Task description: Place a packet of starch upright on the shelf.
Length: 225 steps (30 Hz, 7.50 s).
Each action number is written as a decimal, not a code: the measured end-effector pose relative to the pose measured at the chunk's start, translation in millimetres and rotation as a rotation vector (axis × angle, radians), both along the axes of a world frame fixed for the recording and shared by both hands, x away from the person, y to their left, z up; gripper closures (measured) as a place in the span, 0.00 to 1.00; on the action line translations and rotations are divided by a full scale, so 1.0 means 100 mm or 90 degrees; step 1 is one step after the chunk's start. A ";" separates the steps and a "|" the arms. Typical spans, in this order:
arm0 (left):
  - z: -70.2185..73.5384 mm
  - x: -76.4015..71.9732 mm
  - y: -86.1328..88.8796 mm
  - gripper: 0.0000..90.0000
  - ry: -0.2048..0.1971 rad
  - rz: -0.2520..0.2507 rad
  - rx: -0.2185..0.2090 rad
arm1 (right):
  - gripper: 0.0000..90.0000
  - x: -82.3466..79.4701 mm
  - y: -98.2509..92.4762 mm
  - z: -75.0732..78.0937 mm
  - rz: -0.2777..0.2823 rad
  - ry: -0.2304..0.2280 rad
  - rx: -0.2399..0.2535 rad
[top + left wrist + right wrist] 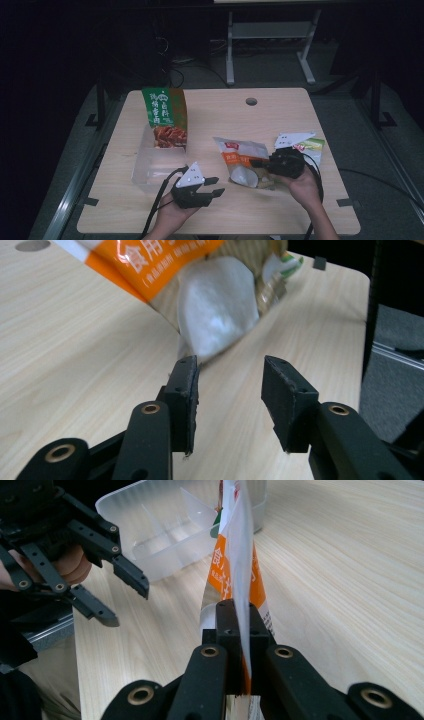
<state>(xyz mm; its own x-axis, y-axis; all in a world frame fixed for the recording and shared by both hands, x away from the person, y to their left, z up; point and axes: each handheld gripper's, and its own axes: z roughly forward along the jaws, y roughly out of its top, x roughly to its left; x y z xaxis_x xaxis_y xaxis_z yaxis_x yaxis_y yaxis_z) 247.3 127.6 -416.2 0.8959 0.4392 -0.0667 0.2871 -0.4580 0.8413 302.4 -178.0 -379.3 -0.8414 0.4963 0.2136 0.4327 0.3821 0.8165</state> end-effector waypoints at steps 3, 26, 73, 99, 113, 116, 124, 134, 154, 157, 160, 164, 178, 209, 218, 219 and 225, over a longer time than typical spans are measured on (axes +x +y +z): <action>-0.01 -0.03 0.06 0.63 0.005 -0.006 -0.007 | 1.00 0.02 0.03 0.02 0.000 -0.001 -0.005; -0.11 -0.20 0.24 0.54 0.009 -0.030 0.000 | 1.00 0.25 0.31 0.36 0.011 -0.001 0.005; -0.11 -0.27 0.25 0.48 0.005 -0.043 -0.008 | 1.00 0.69 1.65 0.88 0.114 -0.014 0.036; -0.14 -0.28 0.31 0.48 0.011 -0.039 -0.007 | 1.00 1.02 2.59 0.42 0.153 0.049 0.061; -0.15 -0.28 0.31 0.47 0.009 -0.038 -0.001 | 0.90 1.05 2.55 0.13 0.113 0.054 0.045; -0.15 -0.28 0.30 0.47 0.009 -0.040 0.000 | 0.88 1.04 2.48 0.17 0.111 0.049 0.037; -0.16 -0.27 0.29 0.47 0.009 -0.043 0.007 | 0.99 1.01 2.38 0.16 0.111 0.036 0.010; -0.15 -0.27 0.29 0.46 0.007 -0.044 0.008 | 0.90 1.05 2.30 0.13 0.103 0.041 -0.001; -0.18 -0.26 0.26 0.41 0.012 -0.037 0.016 | 0.69 0.88 1.81 0.30 0.118 0.051 0.003; -0.18 -0.26 0.25 0.41 0.009 -0.038 0.019 | 0.67 0.85 1.72 0.30 0.115 0.052 0.004; -0.19 -0.26 0.25 0.41 0.015 -0.037 0.021 | 0.65 0.83 1.61 0.31 0.111 0.056 0.007; -0.20 -0.25 0.24 0.40 0.014 -0.039 0.022 | 0.64 0.80 1.46 0.31 0.103 0.048 0.003; -0.20 -0.24 0.23 0.40 0.014 -0.039 0.019 | 0.59 0.67 0.83 0.27 0.053 0.062 -0.003; -0.18 -0.24 0.25 0.40 0.015 -0.031 0.012 | 0.50 0.39 -0.30 0.10 -0.061 0.080 -0.032; -0.20 -0.23 0.23 0.40 0.019 -0.032 0.014 | 0.50 0.30 -0.64 0.00 -0.109 0.094 -0.046; -0.20 -0.24 0.23 0.40 0.019 -0.032 0.014 | 0.50 0.30 -0.67 -0.01 -0.115 0.094 -0.047; -0.20 -0.24 0.22 0.40 0.020 -0.032 0.014 | 0.49 0.25 -0.87 -0.08 -0.155 0.106 -0.071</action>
